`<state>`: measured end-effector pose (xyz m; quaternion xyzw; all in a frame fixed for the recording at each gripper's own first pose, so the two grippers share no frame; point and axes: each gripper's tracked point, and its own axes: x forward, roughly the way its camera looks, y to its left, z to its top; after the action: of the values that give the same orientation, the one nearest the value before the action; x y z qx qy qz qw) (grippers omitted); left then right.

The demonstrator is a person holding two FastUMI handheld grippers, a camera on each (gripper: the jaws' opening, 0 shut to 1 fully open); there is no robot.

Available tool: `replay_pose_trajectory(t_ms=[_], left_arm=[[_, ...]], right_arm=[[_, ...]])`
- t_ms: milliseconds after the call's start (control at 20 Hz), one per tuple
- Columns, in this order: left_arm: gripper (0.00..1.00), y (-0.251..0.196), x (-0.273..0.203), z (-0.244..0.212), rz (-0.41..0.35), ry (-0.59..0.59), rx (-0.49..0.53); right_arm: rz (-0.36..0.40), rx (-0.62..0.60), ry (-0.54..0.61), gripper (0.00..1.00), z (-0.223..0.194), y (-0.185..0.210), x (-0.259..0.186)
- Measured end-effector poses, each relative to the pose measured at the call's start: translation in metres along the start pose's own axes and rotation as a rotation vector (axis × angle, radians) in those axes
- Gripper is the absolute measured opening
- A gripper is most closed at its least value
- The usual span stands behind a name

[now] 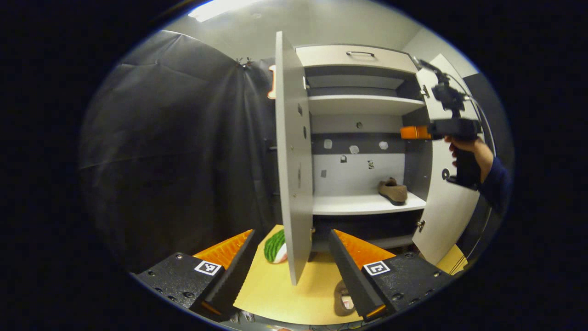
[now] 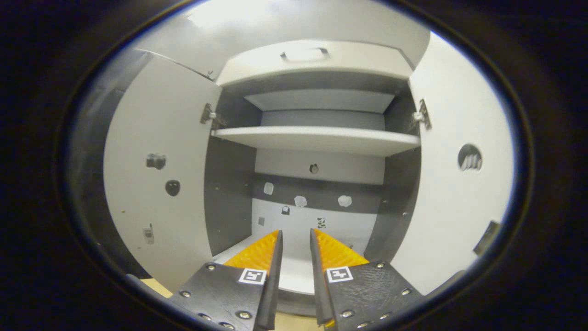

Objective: Grab one shoe with the right hand and put it into the shoe cabinet, grab the other shoe with the left hand and put it into the shoe cabinet; then close the right door with the right hand and the left door with the left hand.

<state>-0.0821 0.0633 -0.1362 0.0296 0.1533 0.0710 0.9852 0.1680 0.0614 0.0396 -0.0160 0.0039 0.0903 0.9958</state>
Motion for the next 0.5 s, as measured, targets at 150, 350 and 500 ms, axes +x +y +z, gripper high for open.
replay_pose_trajectory(t_ms=[150,350,500], left_arm=[[0.96,-0.031,0.011,-0.037,-0.094,0.091,-0.01],[1.0,-0.066,0.035,-0.101,-0.204,0.211,0.019],[0.97,-0.082,0.043,-0.159,-0.27,0.332,0.065]], right_arm=[[-0.011,-0.035,-0.065,0.3,0.031,-0.005,-0.037],[-0.057,-0.038,-0.12,0.33,0.062,-0.021,-0.082],[-0.105,-0.034,-0.136,0.33,0.073,-0.041,-0.108]])
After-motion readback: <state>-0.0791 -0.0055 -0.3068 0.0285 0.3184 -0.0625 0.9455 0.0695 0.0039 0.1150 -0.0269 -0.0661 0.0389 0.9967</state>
